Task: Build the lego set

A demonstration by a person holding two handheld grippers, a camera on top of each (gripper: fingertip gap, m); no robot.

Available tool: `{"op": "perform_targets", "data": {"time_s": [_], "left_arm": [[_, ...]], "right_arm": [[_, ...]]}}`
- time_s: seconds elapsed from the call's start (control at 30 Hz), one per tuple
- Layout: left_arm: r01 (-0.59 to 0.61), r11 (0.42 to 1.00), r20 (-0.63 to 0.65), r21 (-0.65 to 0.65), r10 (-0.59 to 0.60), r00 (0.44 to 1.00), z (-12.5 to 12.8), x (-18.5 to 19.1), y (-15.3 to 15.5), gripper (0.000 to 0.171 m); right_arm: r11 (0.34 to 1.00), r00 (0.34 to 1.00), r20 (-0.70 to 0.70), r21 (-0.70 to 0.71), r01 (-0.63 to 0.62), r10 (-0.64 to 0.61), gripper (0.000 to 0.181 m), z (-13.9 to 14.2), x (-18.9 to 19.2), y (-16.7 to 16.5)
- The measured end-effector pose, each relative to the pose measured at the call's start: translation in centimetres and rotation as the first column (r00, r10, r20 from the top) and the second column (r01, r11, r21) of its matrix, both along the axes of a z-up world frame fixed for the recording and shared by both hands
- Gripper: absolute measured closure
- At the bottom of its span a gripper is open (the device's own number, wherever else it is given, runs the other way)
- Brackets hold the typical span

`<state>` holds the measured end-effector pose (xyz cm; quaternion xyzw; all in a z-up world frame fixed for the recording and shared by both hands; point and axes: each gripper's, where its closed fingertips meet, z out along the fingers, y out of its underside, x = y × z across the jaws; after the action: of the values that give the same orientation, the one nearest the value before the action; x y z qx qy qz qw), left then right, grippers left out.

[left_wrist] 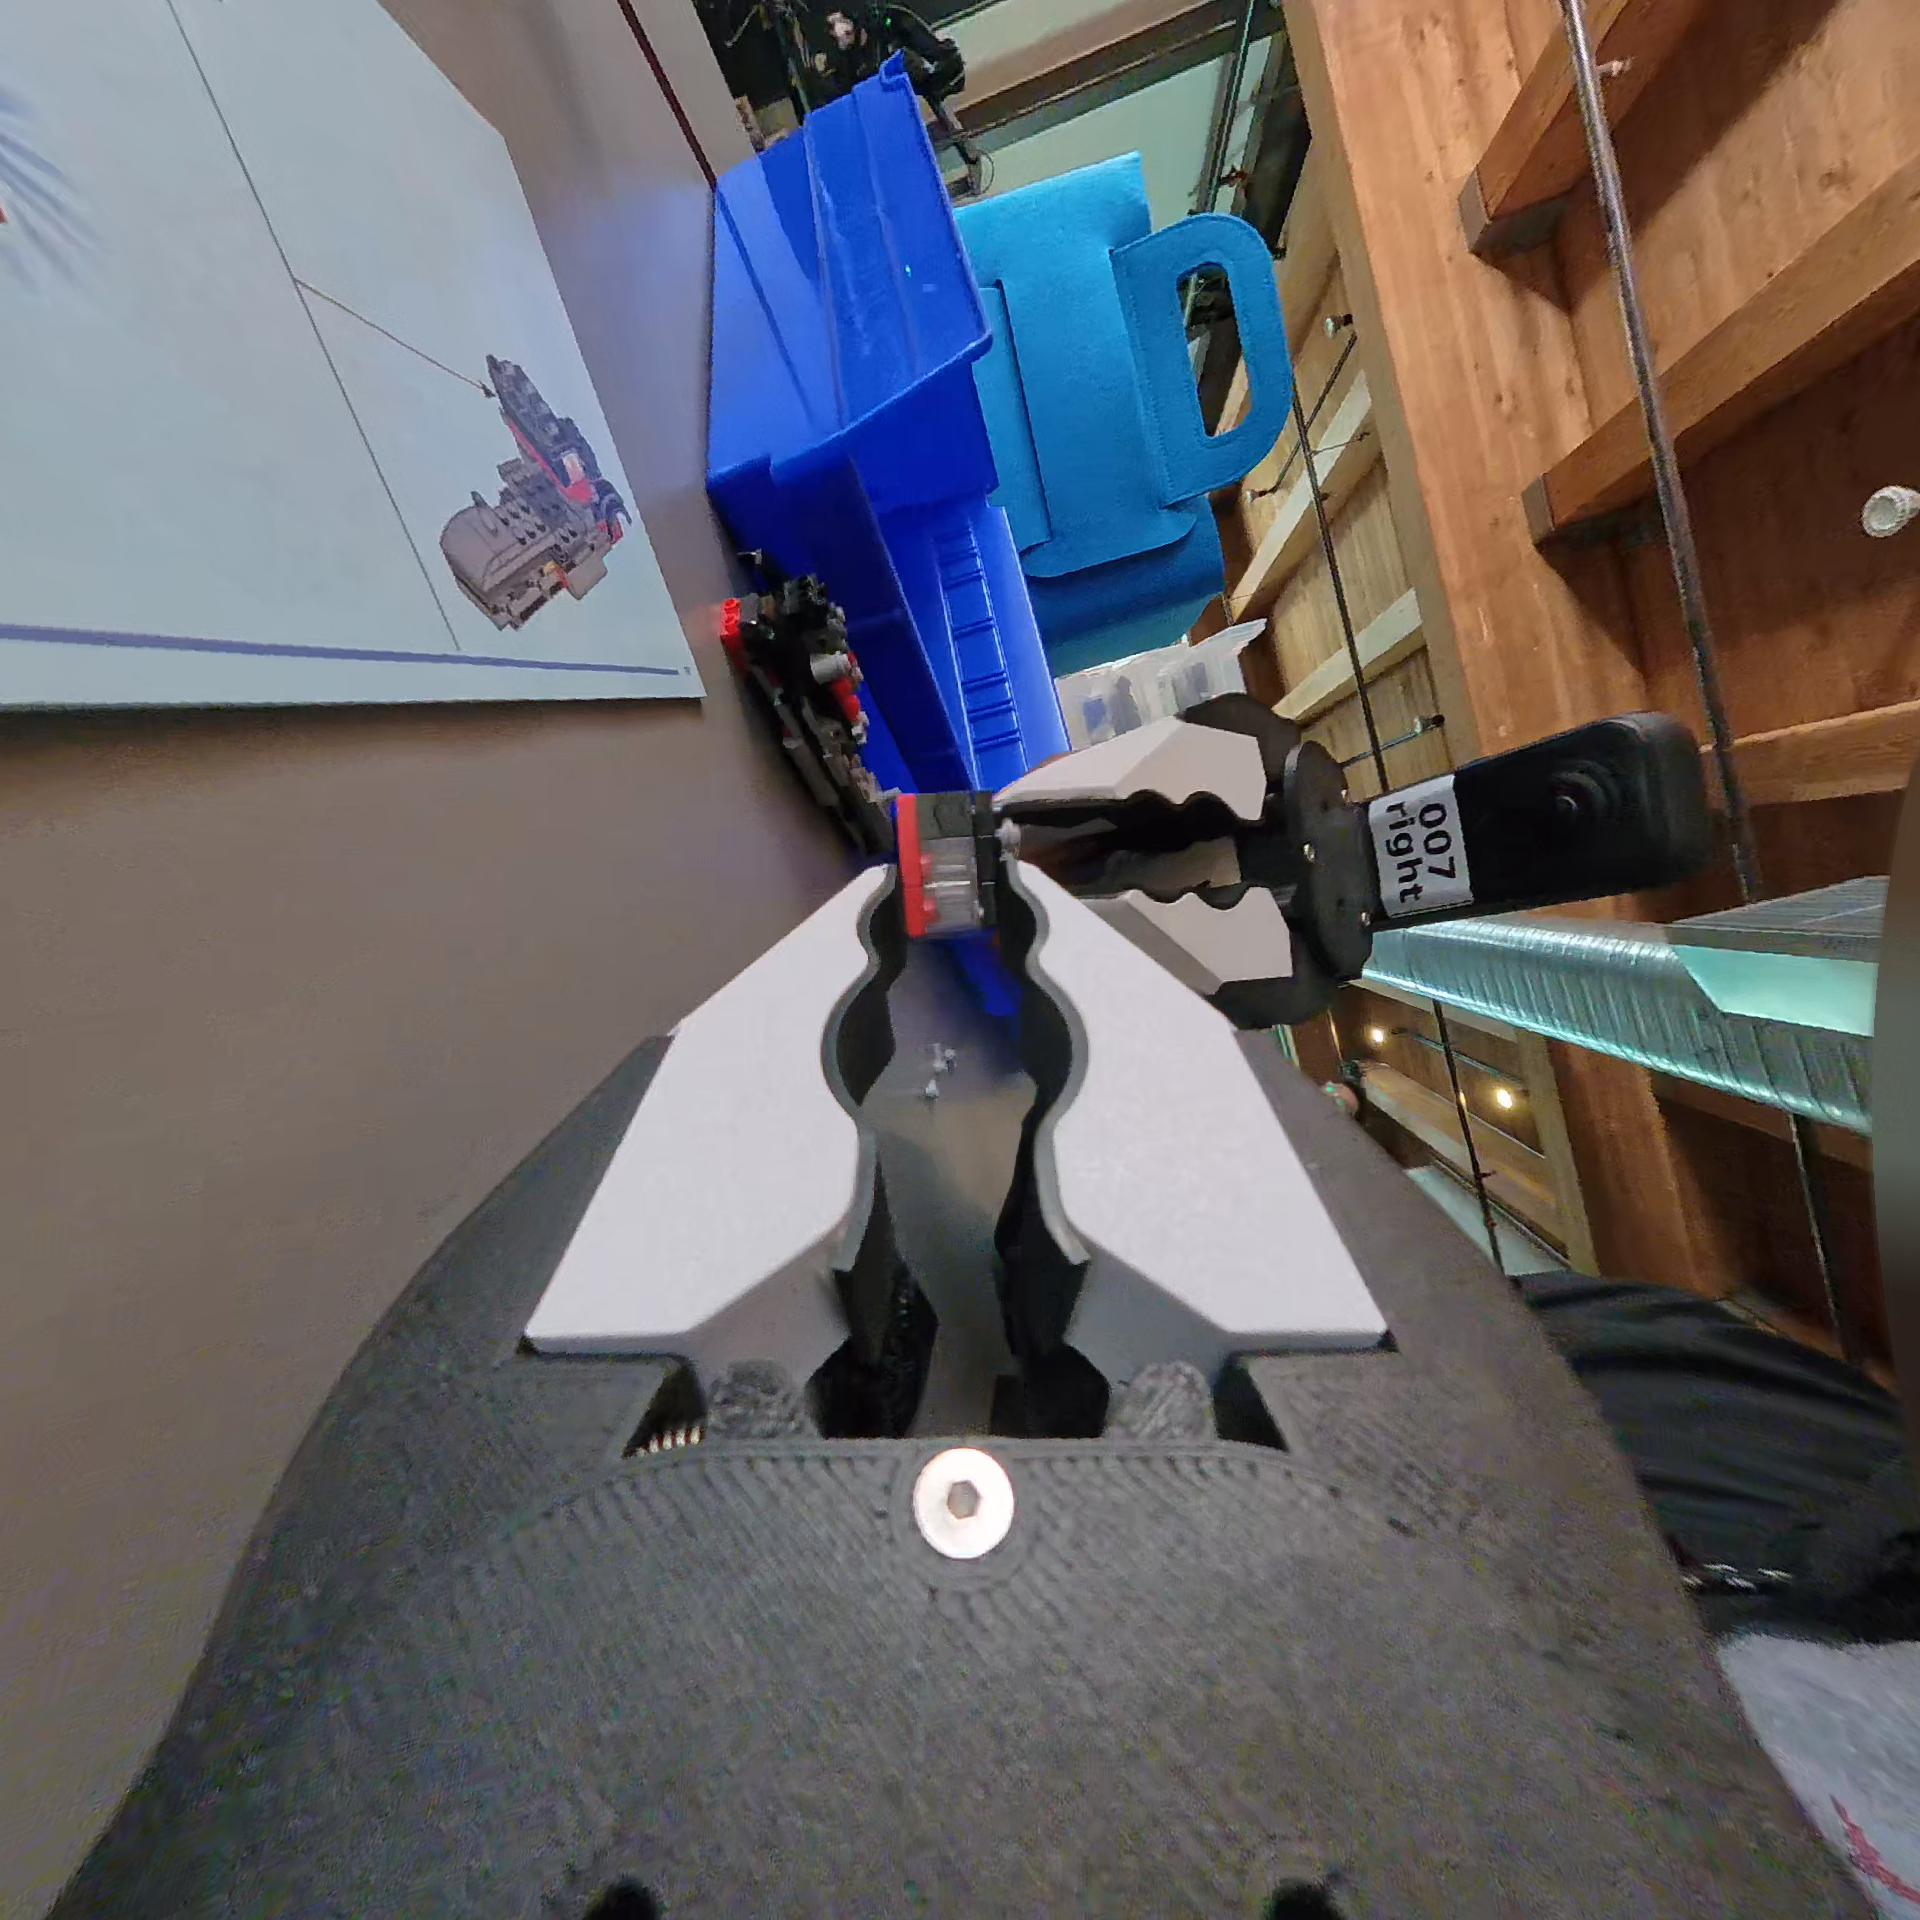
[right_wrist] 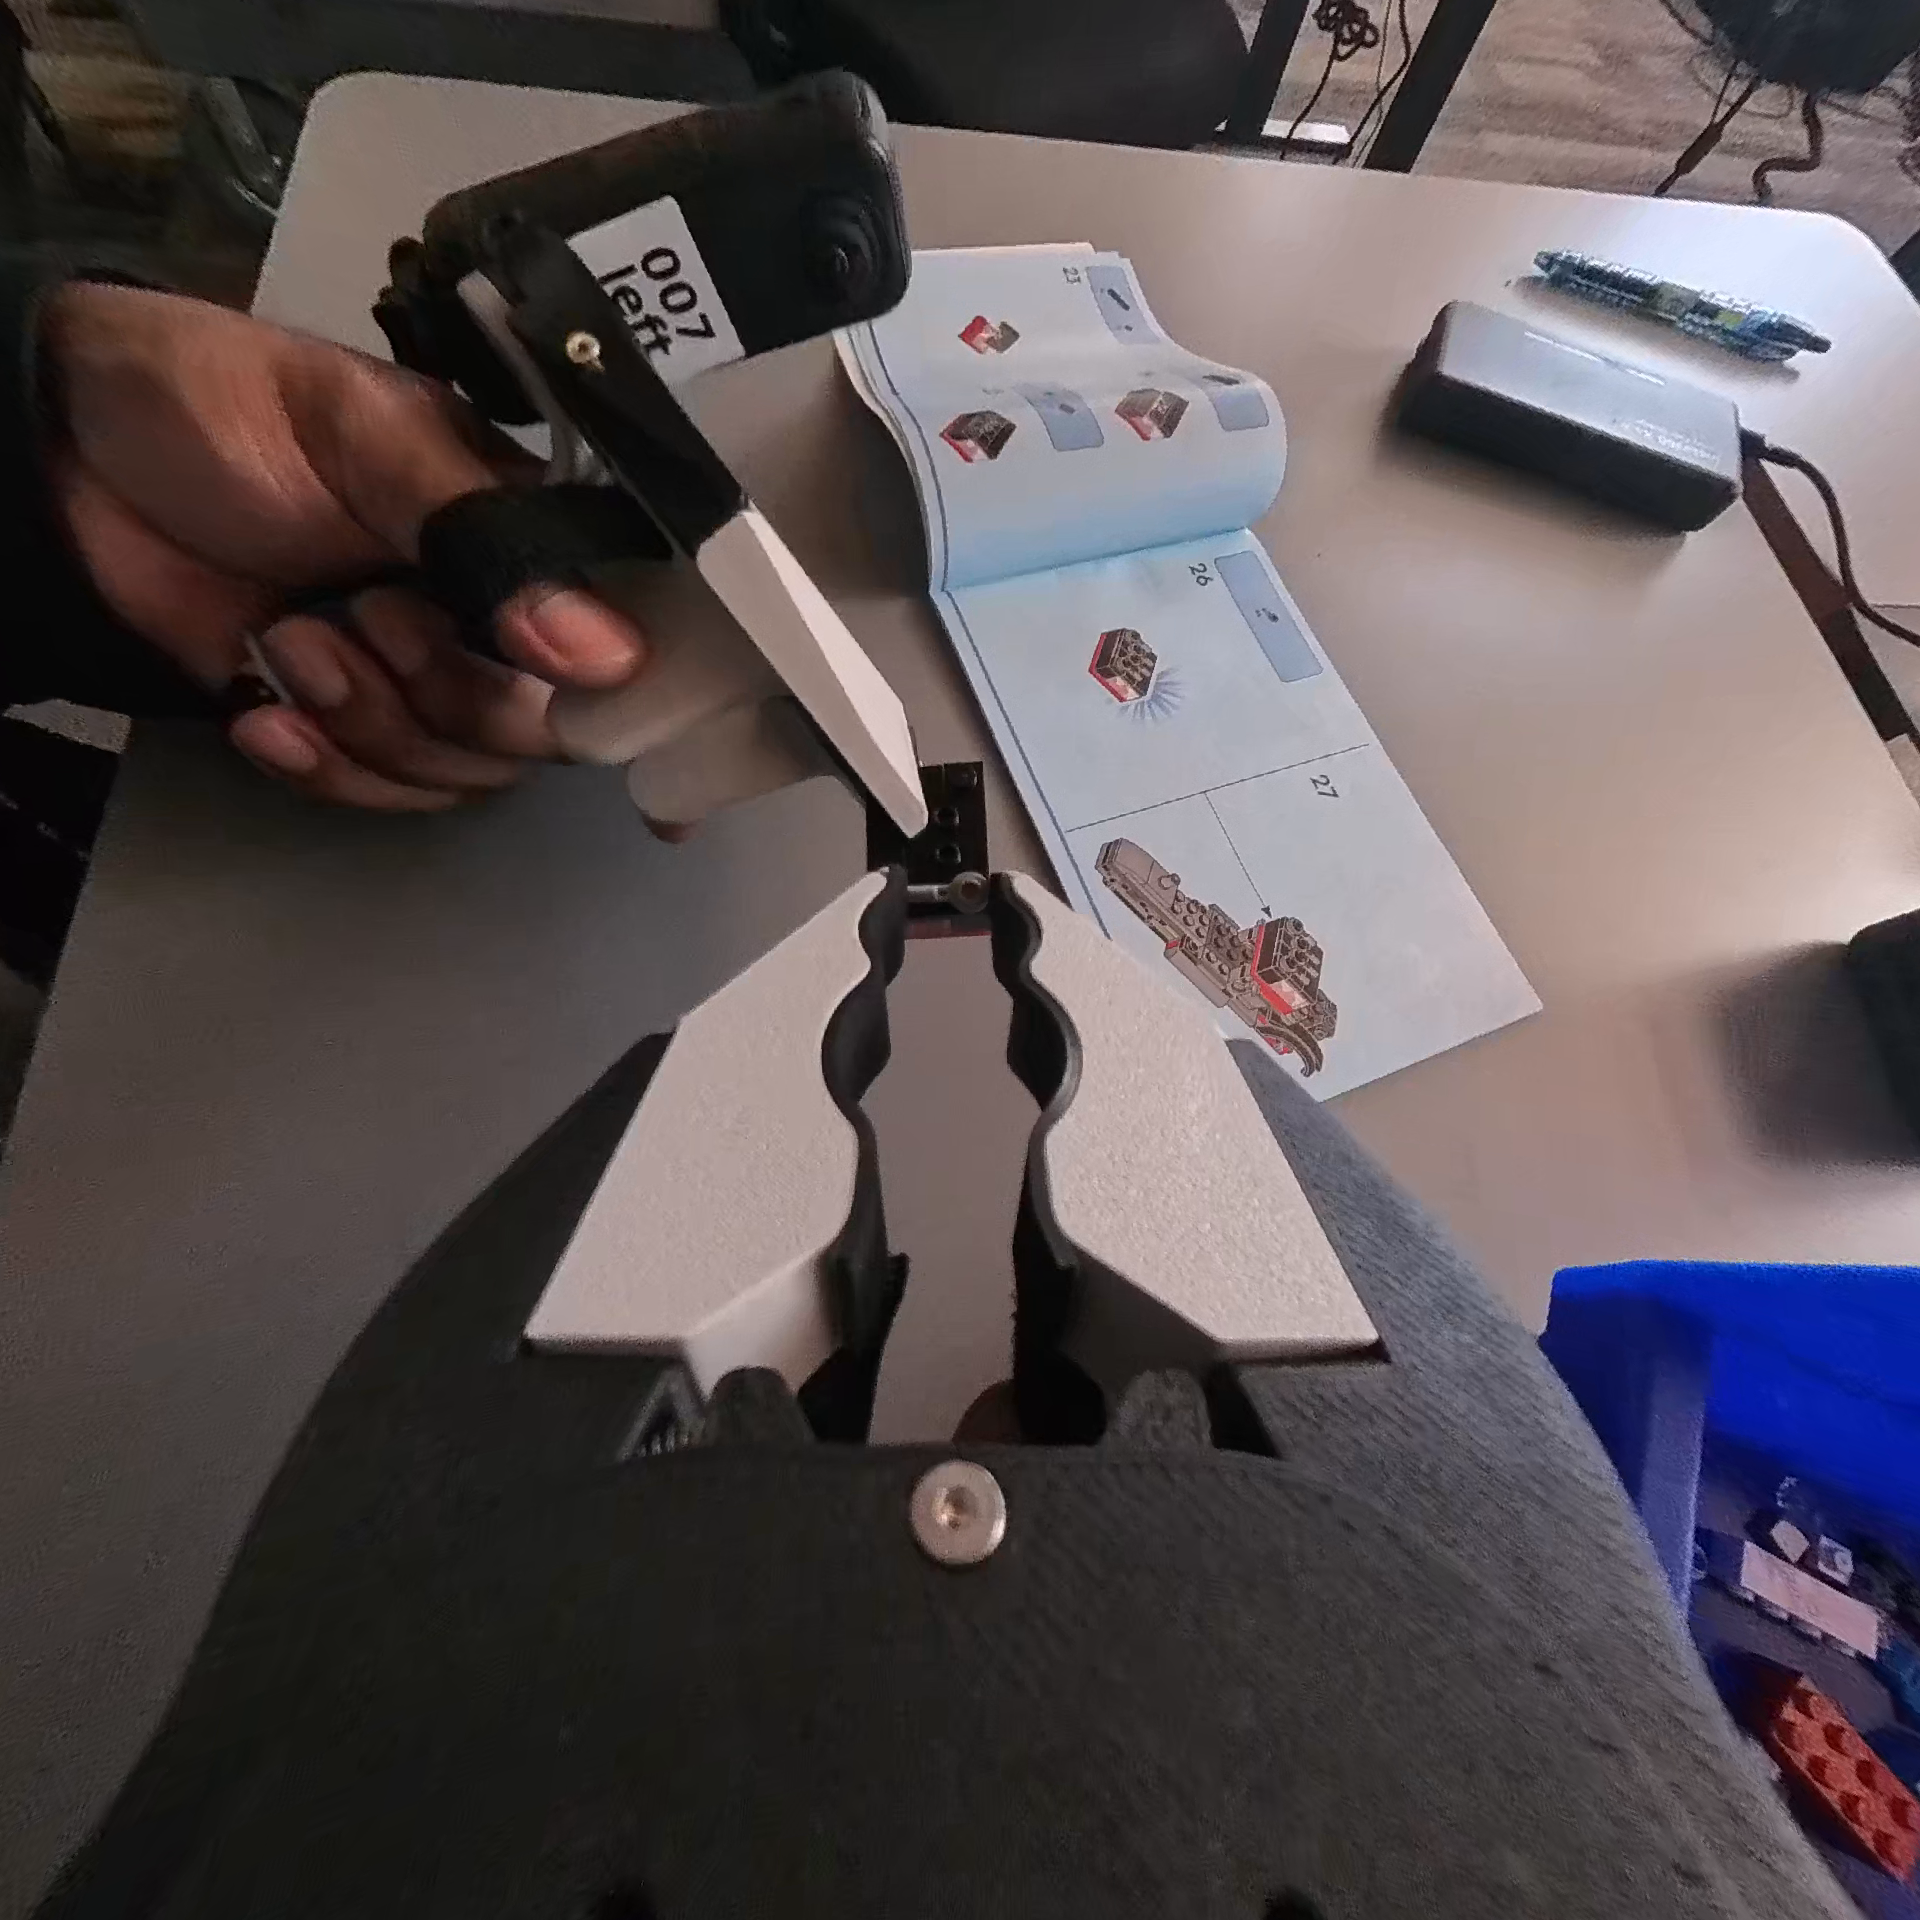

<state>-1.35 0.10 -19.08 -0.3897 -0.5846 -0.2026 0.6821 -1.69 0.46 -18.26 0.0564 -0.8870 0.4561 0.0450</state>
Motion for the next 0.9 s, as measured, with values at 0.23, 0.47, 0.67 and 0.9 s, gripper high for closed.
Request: {"op": "perform_targets", "data": {"time_s": [0.23, 0.47, 0.67, 0.9], "left_arm": [[-0.002, 0.999, -0.008, -0.034, 0.001, 1.0, -0.09, -0.01, 0.11, 0.154], [-0.009, 0.998, -0.012, -0.062, 0.008, 1.0, -0.23, -0.05, 0.14, 0.154], [-0.007, 0.998, -0.01, -0.056, 0.006, 1.0, -0.23, -0.08, 0.15, 0.154], [-0.003, 1.0, 0.005, -0.003, 0.003, 1.0, -0.09, -0.13, -0.08, 0.154]], "right_arm": [[0.999, 1.0, -0.004, 0.037, -0.005, 0.005, 0.163, -0.2, -0.02, 0.12], [0.998, 1.0, -0.017, 0.069, -0.006, 0.007, 0.163, -0.42, -0.1, 0.13], [0.997, 1.0, -0.009, 0.078, -0.013, 0.014, 0.163, -0.43, -0.13, 0.09], [0.999, 1.0, 0.007, 0.05, -0.007, 0.006, 0.163, -0.24, -0.12, -0.19]]}}
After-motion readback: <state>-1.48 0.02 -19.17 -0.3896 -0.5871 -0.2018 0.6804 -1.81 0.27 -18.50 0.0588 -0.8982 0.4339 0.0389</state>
